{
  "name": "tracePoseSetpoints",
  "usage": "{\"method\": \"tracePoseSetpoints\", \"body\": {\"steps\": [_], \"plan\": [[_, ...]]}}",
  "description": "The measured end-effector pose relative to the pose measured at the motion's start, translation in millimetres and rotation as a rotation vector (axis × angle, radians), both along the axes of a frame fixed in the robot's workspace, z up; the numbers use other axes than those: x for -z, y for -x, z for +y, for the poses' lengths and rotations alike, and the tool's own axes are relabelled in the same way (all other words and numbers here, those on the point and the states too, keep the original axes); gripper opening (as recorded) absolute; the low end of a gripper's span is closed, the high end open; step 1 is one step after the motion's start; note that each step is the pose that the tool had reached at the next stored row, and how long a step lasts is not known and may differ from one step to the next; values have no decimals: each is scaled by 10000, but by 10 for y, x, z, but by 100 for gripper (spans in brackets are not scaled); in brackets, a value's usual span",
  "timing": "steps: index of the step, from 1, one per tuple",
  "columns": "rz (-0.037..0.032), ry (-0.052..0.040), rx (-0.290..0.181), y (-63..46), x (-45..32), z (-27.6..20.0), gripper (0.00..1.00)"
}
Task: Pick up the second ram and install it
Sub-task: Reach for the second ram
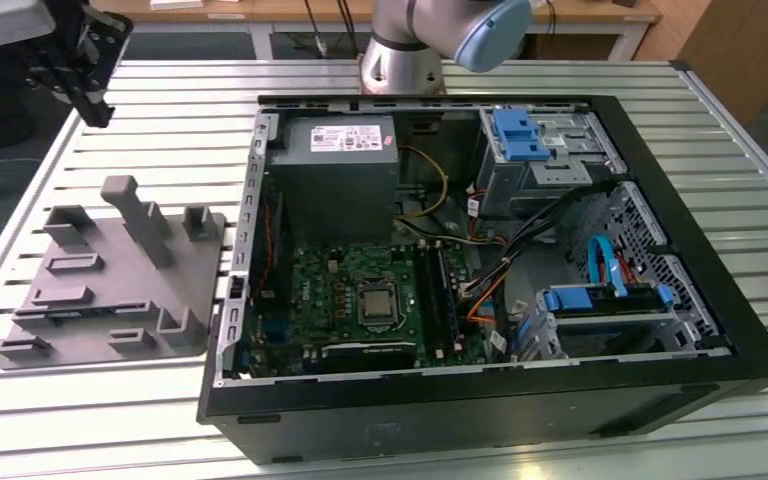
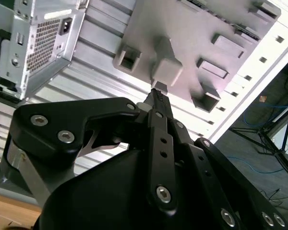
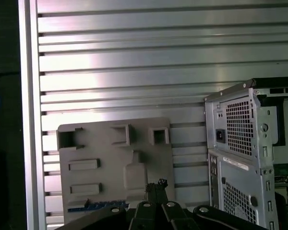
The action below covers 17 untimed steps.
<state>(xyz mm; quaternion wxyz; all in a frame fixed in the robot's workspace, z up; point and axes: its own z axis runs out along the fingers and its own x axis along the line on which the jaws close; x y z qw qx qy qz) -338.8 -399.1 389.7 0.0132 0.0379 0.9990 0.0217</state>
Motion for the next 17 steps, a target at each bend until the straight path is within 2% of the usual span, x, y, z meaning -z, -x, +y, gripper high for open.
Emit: {"method": "tracePoseSetpoints", "body": {"steps": [11,17], "plan": [[1,0,0,457,35,0,10],[1,0,1,629,66,0,10]]}}
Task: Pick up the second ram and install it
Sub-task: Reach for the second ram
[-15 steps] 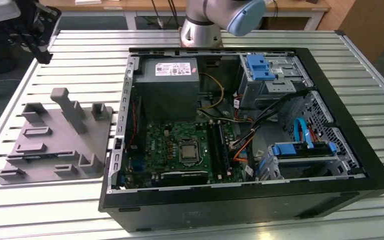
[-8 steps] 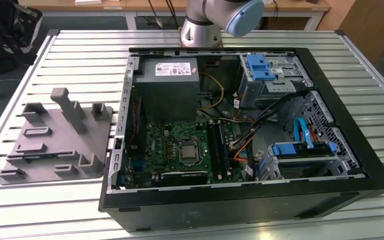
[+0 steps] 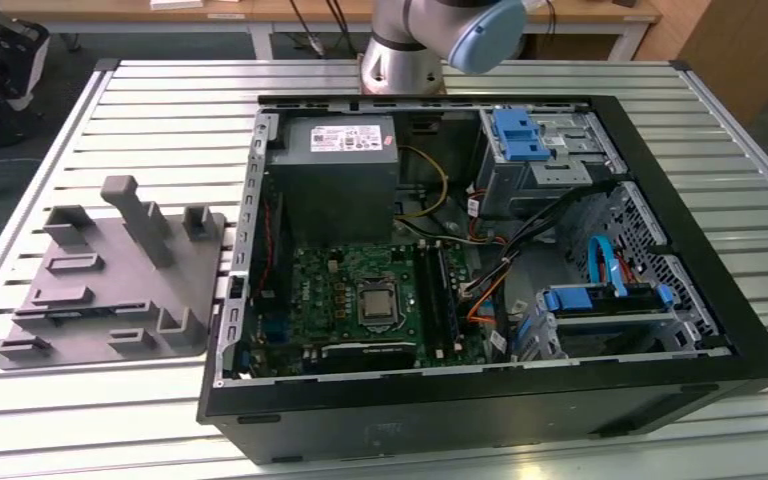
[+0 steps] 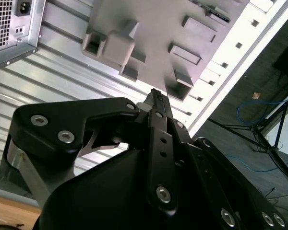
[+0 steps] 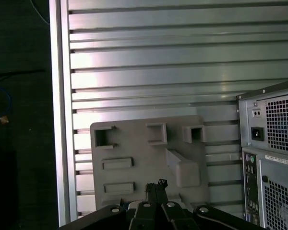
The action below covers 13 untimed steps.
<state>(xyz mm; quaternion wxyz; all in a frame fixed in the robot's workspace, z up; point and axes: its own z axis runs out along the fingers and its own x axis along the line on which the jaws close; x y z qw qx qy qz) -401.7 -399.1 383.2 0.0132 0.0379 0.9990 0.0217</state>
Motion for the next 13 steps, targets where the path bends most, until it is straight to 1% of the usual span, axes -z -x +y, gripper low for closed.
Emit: {"method": "tracePoseSetpoints", "body": {"steps": [6,8,11,13], "plan": [[1,1,-2,5,1,-1,10],[1,1,-1,12,3,-11,10],[0,0,-1,24,7,-54,10],[0,0,0,31,11,-104,10]]}}
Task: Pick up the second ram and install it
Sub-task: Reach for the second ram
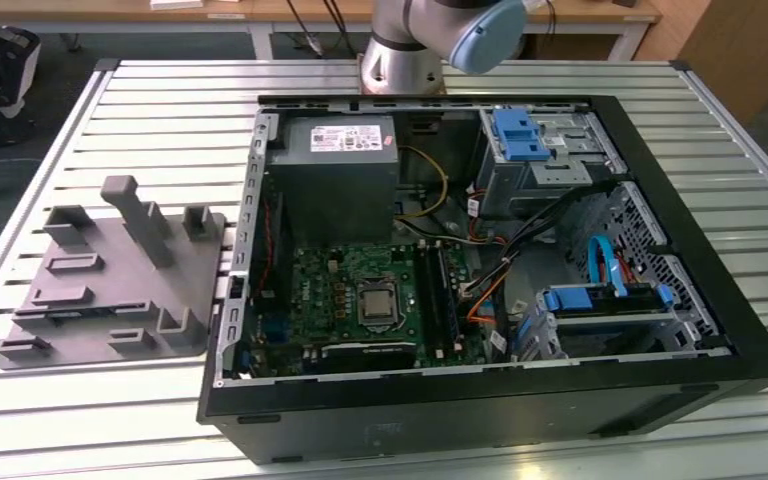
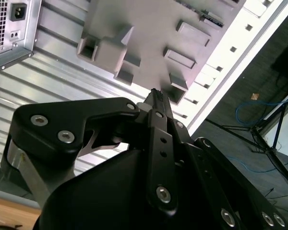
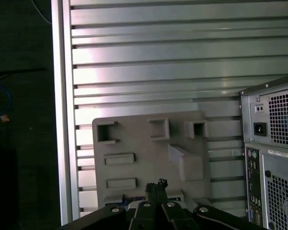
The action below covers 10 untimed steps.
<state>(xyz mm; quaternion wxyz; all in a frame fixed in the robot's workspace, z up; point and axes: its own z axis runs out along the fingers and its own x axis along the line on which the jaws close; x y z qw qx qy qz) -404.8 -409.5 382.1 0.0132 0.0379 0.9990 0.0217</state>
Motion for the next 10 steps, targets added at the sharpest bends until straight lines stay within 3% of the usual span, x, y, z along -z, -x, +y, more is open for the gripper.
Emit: {"method": "tracePoseSetpoints", "body": {"steps": [4,10], "plan": [[1,1,-2,10,11,-118,10],[0,0,-1,15,60,-251,10]]}}
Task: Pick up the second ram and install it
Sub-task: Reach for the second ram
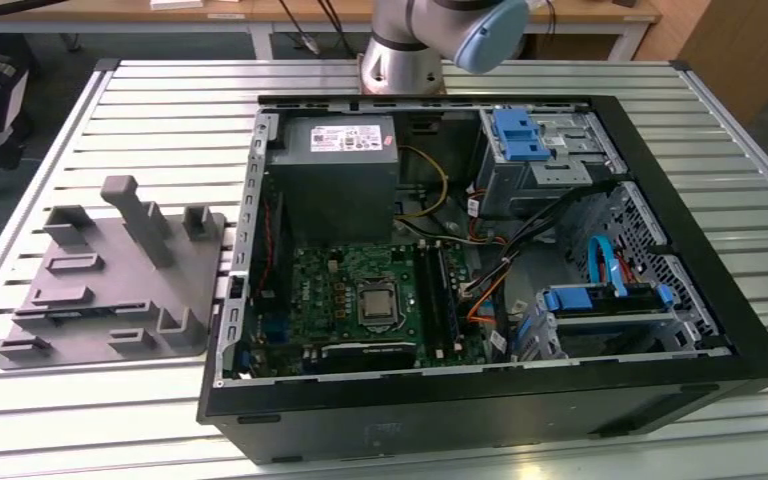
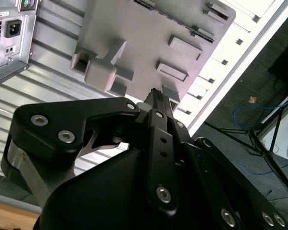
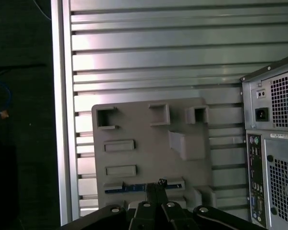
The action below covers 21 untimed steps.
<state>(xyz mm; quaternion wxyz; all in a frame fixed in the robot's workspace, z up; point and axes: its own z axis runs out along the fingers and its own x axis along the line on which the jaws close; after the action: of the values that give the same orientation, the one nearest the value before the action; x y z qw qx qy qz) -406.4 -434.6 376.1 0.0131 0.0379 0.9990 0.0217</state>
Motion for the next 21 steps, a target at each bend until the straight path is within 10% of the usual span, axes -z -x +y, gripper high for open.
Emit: {"method": "tracePoseSetpoints", "body": {"steps": [21], "plan": [[-1,0,0,20,128,-205,10]]}}
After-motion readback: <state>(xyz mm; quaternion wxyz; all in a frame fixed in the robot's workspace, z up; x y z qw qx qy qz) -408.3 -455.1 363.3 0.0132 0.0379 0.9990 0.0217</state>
